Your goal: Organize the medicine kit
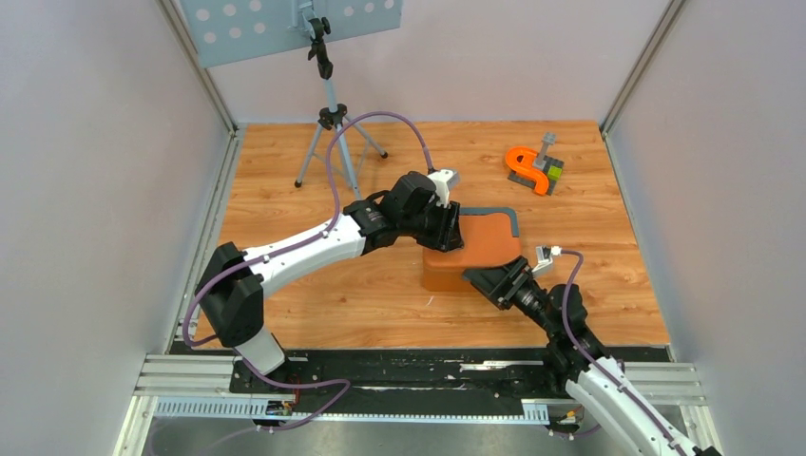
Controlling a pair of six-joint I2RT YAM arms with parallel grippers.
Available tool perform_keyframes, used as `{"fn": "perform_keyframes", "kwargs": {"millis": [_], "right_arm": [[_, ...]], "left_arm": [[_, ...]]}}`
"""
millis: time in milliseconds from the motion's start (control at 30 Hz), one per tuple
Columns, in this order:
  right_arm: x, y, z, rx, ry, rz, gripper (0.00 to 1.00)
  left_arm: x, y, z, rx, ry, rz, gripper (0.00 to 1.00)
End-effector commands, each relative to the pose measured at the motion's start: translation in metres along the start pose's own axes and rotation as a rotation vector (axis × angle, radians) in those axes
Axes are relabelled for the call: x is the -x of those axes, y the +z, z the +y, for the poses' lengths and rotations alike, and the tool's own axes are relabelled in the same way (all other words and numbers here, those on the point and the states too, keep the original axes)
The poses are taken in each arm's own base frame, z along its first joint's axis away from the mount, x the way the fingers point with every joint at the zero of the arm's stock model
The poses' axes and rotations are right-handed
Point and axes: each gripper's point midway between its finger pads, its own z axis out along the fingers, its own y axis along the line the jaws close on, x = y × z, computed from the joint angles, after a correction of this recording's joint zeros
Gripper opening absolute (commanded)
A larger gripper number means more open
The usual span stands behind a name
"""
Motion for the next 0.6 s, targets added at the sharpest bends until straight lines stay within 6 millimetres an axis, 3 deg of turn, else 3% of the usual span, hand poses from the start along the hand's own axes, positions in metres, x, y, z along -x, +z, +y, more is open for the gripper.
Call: {"fn": "perform_keyframes", "kwargs": {"millis": [0, 433, 467, 500, 567], "right_arm": [[0.015, -0.005, 0.044, 0.136, -0.035, -0.058, 0.85], [0.020, -0.010, 0.060, 0.155, -0.034, -0.073, 0.84], [0.044, -0.010, 0.053, 0.124, -0.037, -0.162, 0.84], [0.024, -0.011, 0.063, 0.158, -0.037, -0.086, 0.83], [0.023, -0.012, 0.067, 0.167, -0.042, -0.079, 0.83]], "left_arm": [[-0.074, 0.011, 0.040, 0.128, -0.047, 0.244, 0.52], [-0.080, 0.015, 0.041, 0.123, -0.053, 0.262, 0.52], [-0.081, 0.016, 0.042, 0.123, -0.054, 0.265, 0.52], [-0.081, 0.016, 0.042, 0.123, -0.054, 0.265, 0.52], [-0.082, 0.017, 0.042, 0.122, -0.054, 0.267, 0.52]]}}
